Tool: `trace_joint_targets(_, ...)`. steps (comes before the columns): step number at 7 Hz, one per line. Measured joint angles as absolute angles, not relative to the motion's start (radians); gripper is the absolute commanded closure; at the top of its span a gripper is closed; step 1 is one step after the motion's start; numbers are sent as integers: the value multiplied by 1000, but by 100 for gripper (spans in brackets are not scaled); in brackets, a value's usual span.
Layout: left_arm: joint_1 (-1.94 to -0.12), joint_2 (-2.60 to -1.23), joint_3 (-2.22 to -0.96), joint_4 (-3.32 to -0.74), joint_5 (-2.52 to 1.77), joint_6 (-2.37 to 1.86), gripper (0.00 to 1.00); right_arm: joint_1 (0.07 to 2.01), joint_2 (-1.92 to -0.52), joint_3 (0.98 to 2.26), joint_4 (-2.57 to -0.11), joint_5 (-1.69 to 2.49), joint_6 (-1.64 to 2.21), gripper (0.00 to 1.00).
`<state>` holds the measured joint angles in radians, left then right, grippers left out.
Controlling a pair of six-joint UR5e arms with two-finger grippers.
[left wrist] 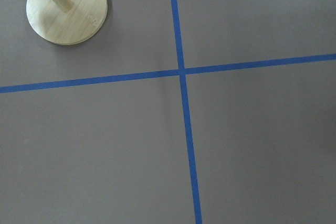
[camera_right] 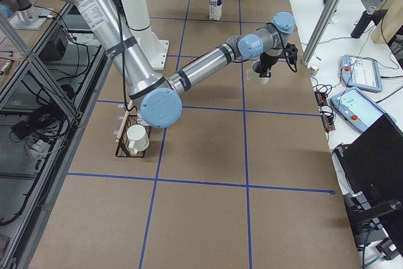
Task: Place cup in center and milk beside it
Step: 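Carry the white mug with the right gripper toward the table center, then lower the mug onto the center grid crossing and open the right gripper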
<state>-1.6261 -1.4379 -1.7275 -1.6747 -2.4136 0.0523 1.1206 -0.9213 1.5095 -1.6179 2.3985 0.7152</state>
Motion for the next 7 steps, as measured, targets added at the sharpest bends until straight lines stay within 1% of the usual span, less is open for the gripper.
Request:
trace_joint_targets(1, -1626, -1438, -1725, -1675, -2415, 52, 1, 1049, -810, 1399, -1557, 2369, 896, 100)
trace_joint_targets(2, -1625, -1438, -1723, -1675, -2415, 52, 1, 982, -732, 1294, -1461, 2327, 1060, 100)
trace_joint_targets(3, -1625, -1439, -1721, -1675, -2415, 52, 1, 922, -689, 1225, -1385, 2279, 1174, 100)
trace_joint_targets(4, -1625, -1439, -1720, -1675, -2415, 52, 1, 875, -667, 1189, -1352, 2249, 1230, 100)
trace_joint_targets(7, -1625, -1435, -1715, -1675, -2416, 52, 1, 800, -638, 1170, -1342, 2234, 1293, 100)
